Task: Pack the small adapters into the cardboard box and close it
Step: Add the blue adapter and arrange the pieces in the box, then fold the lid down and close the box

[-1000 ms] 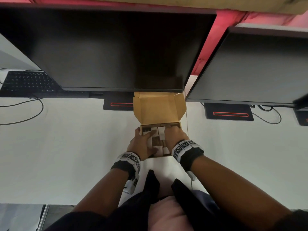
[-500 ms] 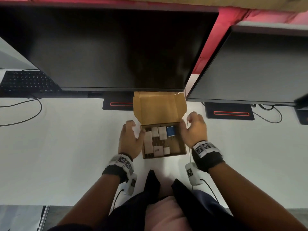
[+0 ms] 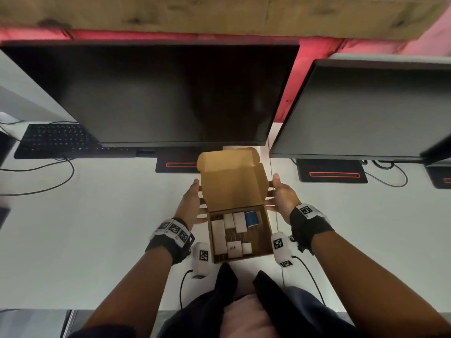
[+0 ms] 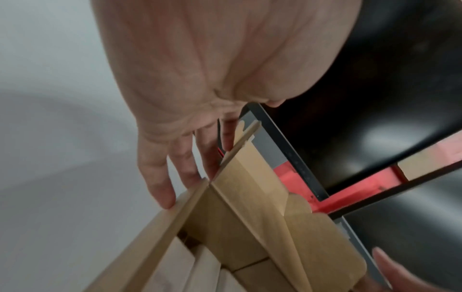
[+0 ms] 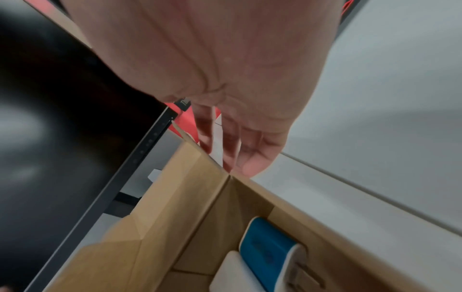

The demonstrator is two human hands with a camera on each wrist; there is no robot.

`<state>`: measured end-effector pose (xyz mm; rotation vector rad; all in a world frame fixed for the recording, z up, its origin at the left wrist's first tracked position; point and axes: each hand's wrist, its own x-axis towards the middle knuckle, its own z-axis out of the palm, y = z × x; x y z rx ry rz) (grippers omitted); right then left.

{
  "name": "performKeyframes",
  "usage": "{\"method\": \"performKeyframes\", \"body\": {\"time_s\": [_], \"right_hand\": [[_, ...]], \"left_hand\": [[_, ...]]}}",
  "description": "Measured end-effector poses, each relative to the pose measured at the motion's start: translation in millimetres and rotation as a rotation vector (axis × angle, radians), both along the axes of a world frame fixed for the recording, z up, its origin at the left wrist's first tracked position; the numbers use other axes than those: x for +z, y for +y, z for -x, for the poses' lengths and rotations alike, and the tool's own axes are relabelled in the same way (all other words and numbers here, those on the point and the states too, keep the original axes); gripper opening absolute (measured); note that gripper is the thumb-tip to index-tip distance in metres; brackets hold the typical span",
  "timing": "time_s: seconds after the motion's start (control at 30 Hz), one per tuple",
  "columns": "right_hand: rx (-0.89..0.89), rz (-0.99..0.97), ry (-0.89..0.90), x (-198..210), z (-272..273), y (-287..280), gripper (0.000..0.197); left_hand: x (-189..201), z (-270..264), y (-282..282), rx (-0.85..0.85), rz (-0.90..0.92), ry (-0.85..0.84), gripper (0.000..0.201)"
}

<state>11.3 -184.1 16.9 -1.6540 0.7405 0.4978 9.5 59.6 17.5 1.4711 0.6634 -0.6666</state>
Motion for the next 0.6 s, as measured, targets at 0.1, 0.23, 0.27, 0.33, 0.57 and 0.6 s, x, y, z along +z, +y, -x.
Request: {"method": "performKeyframes", "body": {"time_s": [0.1,0.23,0.27,0.33,0.57,0.6], "right_hand": [[-0.067,-0.043,-0.001,2,10,-1,0.054],[-0.039,0.017,-0.019,13,17,-3,0.05],[-0.027,0.027,-0.02,13,19,-4,0.049],[0.005,0.047,-0.022,13,26,-7,0.047],[-0.064,-0.015,-0.088,16,42,-15,0.05],[-0.074,-0.023,-0.094,17,42,-15,0.051]], "left_hand": [[7,7,3,0.051,0.026,0.007,0.055],[21,10,-1,0.003,-0.115,-0.071,0.061],[23,12,-1,-0.012,-0.146,-0.083,0.061],[23,16,-1,-0.022,-0.162,-0.09,0.058],[26,31,4,0.081,-0.028,-0.079,0.059],[29,32,4,0.091,-0.002,-0.082,0.057]]}}
